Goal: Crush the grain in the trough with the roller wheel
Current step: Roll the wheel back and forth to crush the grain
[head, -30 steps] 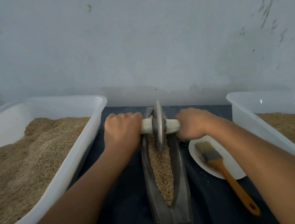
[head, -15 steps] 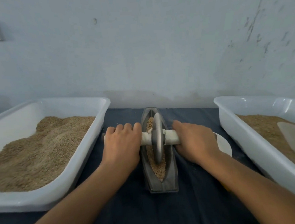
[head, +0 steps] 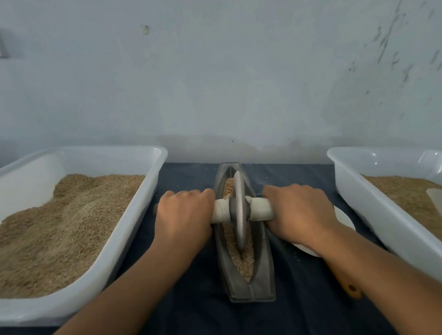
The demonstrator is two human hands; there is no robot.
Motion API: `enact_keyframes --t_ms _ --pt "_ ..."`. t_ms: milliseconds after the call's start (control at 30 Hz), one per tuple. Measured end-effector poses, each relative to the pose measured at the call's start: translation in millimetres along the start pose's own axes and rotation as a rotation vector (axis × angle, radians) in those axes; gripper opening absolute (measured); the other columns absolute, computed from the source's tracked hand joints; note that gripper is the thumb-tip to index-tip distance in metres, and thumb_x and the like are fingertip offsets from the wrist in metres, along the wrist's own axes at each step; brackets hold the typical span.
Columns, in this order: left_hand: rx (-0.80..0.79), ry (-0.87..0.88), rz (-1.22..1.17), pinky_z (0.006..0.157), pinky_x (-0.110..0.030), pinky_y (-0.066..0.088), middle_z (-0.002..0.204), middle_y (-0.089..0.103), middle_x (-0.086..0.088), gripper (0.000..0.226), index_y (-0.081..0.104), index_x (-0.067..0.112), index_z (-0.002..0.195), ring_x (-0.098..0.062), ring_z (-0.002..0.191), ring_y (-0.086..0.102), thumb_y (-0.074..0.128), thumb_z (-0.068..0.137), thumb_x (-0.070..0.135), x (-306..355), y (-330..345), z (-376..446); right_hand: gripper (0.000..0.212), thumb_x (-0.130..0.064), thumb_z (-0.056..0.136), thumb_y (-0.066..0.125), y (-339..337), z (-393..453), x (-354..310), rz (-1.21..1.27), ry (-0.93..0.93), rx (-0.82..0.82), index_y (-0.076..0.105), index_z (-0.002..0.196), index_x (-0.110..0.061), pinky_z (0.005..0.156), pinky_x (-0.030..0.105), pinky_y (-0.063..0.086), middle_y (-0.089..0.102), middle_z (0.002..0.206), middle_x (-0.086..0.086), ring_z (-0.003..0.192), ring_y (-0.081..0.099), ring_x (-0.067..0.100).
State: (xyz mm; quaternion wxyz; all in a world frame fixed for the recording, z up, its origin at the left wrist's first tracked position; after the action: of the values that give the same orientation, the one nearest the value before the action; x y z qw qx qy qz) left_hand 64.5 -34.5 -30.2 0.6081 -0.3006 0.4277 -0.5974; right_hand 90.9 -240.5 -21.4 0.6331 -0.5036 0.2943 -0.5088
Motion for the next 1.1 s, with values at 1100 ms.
enact_keyframes --t_ms 1100 --pt "0.079 0.006 0.028 0.072 -0.034 0.031 0.088 0.054 0.008 0.042 0.031 0.027 0.09 -0.017 0.08 0.054 0.071 0.078 0.022 4 1 1 0.016 -0.033 0.084 0.059 12 4 0 0.008 0.054 0.092 0.044 0.09 -0.032 0.048 0.031 0.03 0.049 0.067 -0.008 0.058 0.048 0.021"
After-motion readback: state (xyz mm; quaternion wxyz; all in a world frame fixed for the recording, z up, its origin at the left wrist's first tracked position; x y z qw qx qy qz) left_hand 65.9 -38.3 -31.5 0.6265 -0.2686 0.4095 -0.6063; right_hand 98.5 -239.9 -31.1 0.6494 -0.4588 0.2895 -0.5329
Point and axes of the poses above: each hand's wrist, its own z-axis towards the middle knuckle, its own y-axis out of the palm, x = y × z, the point moved 3 cm from there along z, towards the middle knuckle
